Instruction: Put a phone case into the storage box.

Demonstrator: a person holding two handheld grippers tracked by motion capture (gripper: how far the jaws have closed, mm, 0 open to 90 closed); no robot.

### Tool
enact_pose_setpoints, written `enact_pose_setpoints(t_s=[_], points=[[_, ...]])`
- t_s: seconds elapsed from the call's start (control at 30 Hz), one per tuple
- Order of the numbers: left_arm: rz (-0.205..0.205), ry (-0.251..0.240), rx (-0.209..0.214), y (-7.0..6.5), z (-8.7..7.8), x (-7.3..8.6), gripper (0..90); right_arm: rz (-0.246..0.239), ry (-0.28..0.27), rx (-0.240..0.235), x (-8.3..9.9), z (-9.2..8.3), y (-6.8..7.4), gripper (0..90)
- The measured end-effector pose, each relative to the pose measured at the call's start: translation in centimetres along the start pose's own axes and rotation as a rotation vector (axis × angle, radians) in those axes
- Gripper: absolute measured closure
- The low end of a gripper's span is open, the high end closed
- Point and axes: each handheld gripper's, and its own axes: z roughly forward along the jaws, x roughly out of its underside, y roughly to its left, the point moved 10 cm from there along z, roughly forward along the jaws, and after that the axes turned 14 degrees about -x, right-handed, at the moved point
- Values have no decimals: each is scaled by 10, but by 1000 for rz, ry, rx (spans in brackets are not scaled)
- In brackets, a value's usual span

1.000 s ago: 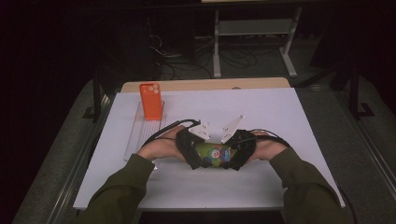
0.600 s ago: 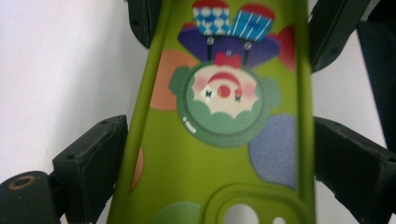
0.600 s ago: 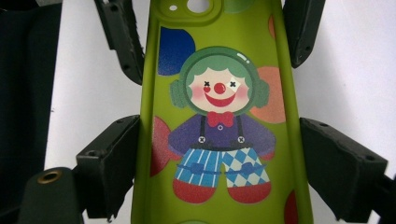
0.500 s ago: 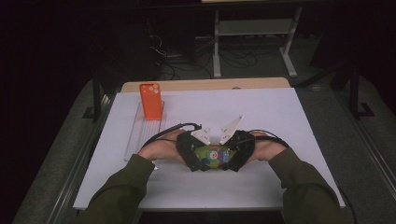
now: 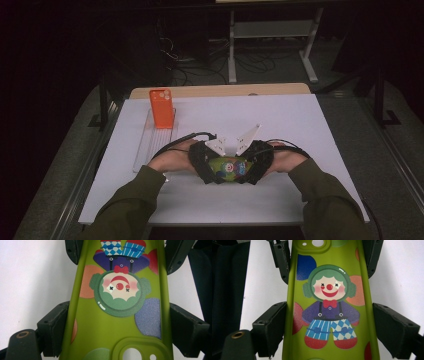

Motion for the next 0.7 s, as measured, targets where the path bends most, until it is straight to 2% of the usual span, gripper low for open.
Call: enact_pose_setpoints(t_s=[0.17,0.2,0.33,0.4,0.43,0.47,0.5,0.57,0.7], points=[[20,8,-26,1,-2,-2,144,14,-19,-8,1,-2,0,129],[-13,-3,-31,-1,-1,-4,145,22,-21,4,2,-4,0,129],[-15,9,-41,3,-4,-1,147,39,-49,32,5,-13,-4,108],[-41,1,-44,3,-4,0,147,82,-62,46,8,-18,-4,93],[-60,6,-37,3,-4,1,147,86,-68,57,9,-21,-5,88],[-49,18,-43,4,-5,3,147,97,-75,66,10,-23,-6,88],[-69,11,-60,6,-4,2,147,94,-88,75,10,-25,-8,84],[-87,21,-67,7,-5,5,147,96,-106,90,11,-30,-9,77],[-127,28,-99,12,-4,7,147,142,-130,126,17,-37,-11,59]])
